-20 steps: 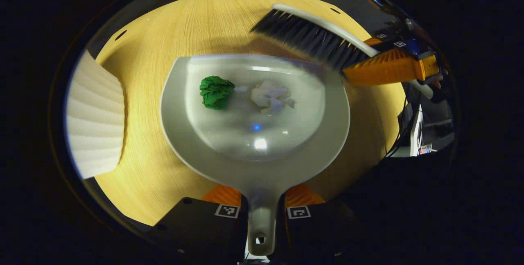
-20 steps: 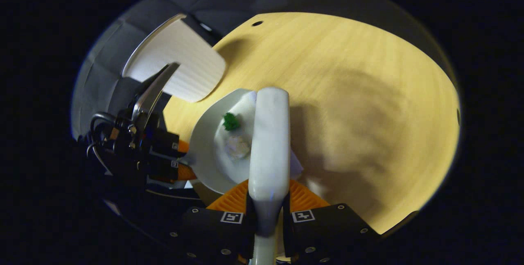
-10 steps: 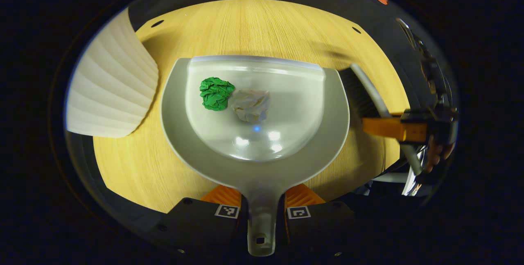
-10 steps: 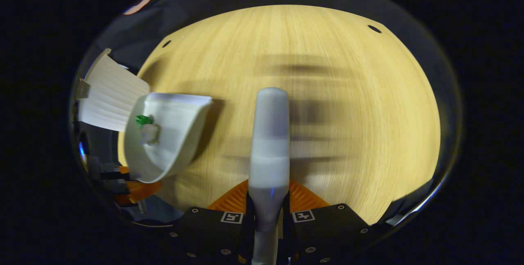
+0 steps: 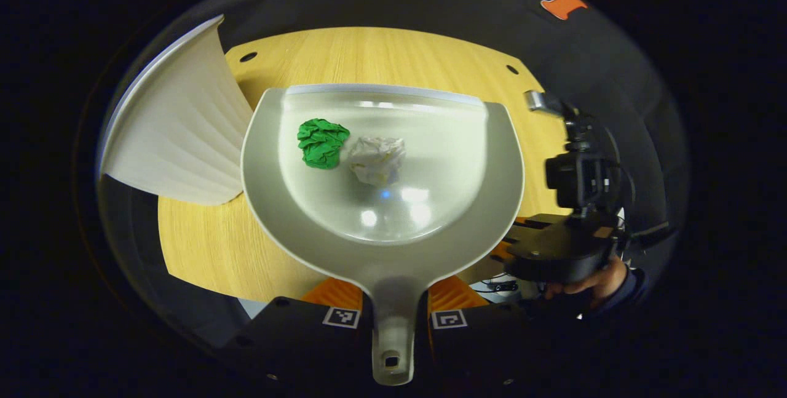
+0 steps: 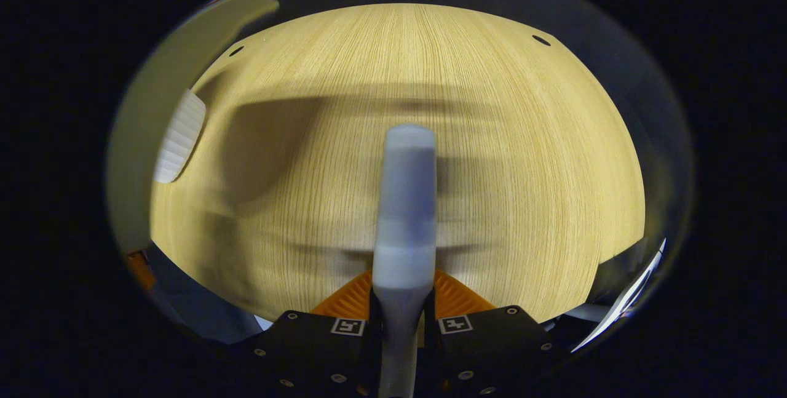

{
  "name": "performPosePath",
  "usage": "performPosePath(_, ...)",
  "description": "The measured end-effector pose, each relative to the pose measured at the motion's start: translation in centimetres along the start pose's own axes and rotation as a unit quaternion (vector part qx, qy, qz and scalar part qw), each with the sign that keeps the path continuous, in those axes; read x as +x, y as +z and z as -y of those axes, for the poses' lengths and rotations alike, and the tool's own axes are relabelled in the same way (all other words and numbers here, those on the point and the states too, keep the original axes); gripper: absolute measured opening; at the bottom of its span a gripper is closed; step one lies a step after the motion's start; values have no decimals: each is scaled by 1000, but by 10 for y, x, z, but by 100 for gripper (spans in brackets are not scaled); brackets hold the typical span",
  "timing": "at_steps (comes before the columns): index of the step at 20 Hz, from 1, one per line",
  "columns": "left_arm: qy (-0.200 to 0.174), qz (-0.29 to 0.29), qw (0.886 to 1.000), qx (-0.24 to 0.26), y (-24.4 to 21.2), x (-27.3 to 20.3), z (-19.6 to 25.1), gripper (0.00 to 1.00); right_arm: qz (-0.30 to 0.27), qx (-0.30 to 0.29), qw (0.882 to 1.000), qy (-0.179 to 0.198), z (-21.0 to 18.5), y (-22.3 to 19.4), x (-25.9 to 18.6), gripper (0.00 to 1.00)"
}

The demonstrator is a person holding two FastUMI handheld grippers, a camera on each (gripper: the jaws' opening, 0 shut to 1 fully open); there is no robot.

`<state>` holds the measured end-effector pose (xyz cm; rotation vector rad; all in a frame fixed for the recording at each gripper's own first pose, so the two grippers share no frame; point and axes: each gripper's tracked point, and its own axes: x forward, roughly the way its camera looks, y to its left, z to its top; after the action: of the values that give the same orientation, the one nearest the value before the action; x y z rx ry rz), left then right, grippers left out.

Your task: Pick up the small broom and dustpan from the desktop, sweep the trash into the dustpan with the broom, and then empty the trash into the garbage bin.

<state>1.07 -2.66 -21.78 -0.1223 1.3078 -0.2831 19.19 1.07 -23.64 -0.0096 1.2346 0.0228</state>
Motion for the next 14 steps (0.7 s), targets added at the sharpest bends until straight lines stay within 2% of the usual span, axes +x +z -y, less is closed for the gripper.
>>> performPosePath(3, -9, 18, 999, 27, 13, -43, 6, 28, 0, 6, 1000, -4, 1, -2, 5, 29)
performPosePath(7, -11, 37, 999, 34, 34, -95, 2, 28, 9, 1, 1000, -7, 1, -1, 8, 31)
performPosePath(8, -8, 45, 998, 32, 40, -108, -4, 28, 12, -2, 1000, -7, 0, 0, 9, 42)
performPosePath(9, -6, 51, 998, 32, 45, -122, -14, 28, 15, -5, 1000, -8, -1, 0, 9, 34)
performPosePath(12, 7, 71, 997, -3, 63, -148, -52, 28, 21, -12, 1000, -6, -3, 4, 10, 39)
performPosePath(13, 19, 75, 997, -15, 63, -154, -72, 28, 20, -11, 1000, -2, -4, 4, 9, 49)
performPosePath(14, 34, 76, 996, -23, 65, -157, -94, 28, 22, -12, 1000, -2, -3, 5, 11, 41)
